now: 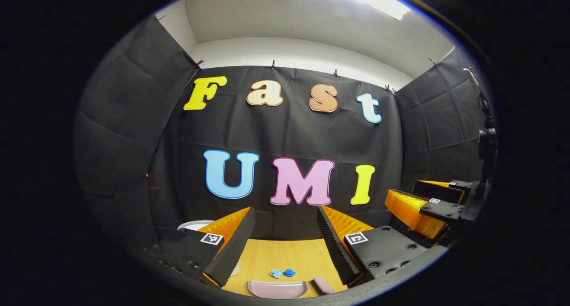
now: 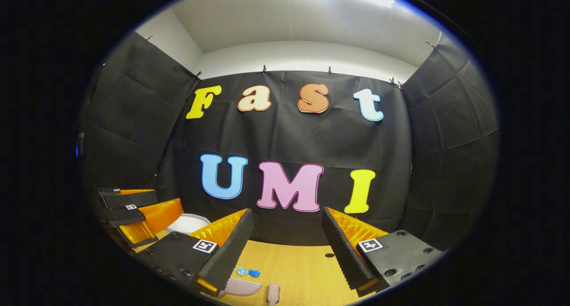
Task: Pick up the small broom and dustpan from the desktop, sweep the trash into the dustpan with the broom, and then empty the trash into the garbage bin.
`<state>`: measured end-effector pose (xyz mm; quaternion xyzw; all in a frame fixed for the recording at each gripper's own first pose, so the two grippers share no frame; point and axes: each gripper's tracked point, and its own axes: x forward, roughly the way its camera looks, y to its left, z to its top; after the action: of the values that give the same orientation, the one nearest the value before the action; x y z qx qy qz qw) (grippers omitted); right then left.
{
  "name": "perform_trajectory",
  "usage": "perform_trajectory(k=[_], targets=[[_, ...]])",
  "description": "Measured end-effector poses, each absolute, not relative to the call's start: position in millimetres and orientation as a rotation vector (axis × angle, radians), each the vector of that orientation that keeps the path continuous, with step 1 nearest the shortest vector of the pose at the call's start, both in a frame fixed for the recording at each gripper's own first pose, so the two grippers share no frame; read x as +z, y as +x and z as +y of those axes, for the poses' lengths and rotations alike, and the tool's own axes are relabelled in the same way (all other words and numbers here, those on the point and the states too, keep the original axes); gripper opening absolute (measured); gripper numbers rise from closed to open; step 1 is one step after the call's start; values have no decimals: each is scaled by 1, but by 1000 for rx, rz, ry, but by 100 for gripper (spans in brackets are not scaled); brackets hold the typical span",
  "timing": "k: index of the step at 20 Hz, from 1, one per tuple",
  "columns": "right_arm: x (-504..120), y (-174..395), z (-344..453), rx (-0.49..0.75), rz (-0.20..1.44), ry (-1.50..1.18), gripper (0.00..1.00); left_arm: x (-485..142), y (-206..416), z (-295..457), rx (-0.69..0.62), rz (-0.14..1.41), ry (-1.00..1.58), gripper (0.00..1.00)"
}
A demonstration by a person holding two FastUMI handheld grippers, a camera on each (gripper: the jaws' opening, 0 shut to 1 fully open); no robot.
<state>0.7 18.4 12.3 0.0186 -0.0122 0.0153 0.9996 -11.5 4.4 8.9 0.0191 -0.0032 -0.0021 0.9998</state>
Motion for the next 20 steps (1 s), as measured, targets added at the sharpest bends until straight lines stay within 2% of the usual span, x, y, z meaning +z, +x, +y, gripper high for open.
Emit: perform_trajectory(k=[3,4,7,9,11,13,14,16,20], targets=[[12,-1,23,33,-22,38,95,5,-13,5,-4,8,42,82],[12,-1,23,33,-20,35,99,4,-13,5,-4,10,45,82],[10,0,27,35,-13,30,99,4,-14,9,2,5,53,82],[10,1,30,36,-12,27,95,2,-14,9,-3,12,39,82],[7,4,35,43,-3,34,99,-6,-12,11,-11,26,28,82],[-7,9,42,53,40,75,99,-28,-9,20,6,95,6,82],[-11,11,44,50,54,89,95,-35,-9,24,10,117,-9,82],[-16,16,42,44,66,96,100,-38,-5,33,33,134,-35,82],[-42,32,45,57,127,81,99,-69,10,28,28,263,-83,80]])
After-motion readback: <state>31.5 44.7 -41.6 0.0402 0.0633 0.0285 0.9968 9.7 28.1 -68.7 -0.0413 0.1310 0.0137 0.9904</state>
